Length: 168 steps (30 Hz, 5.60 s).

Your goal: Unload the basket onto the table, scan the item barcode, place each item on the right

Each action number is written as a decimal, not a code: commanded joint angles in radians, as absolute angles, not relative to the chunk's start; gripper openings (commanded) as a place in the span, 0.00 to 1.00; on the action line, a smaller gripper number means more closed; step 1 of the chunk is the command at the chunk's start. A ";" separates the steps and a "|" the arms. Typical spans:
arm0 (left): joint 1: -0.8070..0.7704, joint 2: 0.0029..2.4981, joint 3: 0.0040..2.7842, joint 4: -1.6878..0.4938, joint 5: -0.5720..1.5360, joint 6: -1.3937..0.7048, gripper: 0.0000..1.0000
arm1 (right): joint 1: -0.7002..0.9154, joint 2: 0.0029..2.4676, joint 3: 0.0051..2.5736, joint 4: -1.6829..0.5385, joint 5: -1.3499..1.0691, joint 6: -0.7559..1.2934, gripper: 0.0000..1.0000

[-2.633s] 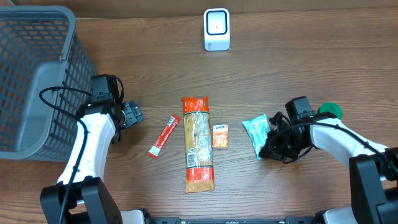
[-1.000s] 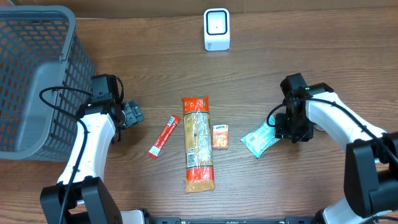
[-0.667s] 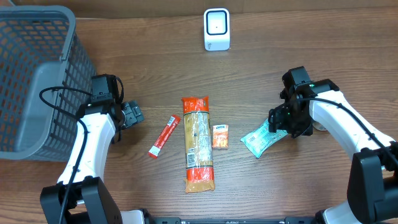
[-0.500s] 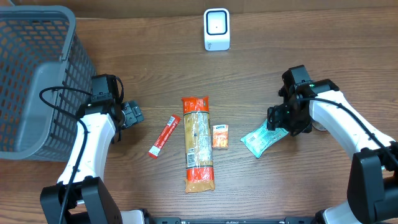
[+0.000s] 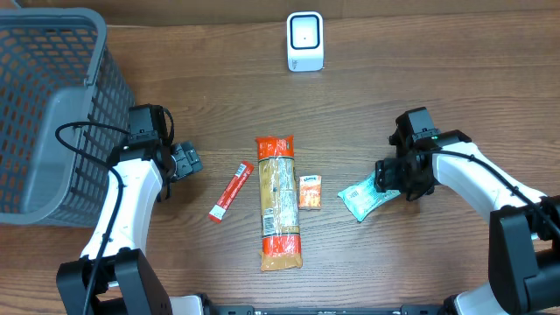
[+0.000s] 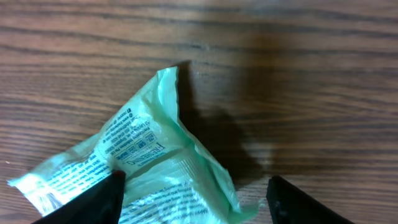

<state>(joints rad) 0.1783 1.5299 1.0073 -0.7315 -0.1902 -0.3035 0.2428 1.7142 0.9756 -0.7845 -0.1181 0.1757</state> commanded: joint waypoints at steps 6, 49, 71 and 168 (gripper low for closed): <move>0.176 1.526 1.026 -0.728 -0.183 -0.295 1.00 | 0.245 1.687 1.014 -0.825 -0.130 0.171 0.58; 0.176 1.526 1.026 -0.728 -0.183 -0.295 1.00 | 0.245 1.653 0.916 -0.746 -0.178 0.254 0.41; 0.176 1.526 1.026 -0.728 -0.183 -0.295 1.00 | 0.245 1.653 0.922 -0.775 -0.179 0.261 0.60; 0.176 1.526 1.026 -0.728 -0.183 -0.295 1.00 | 0.245 1.646 0.862 -0.731 -0.113 0.288 0.63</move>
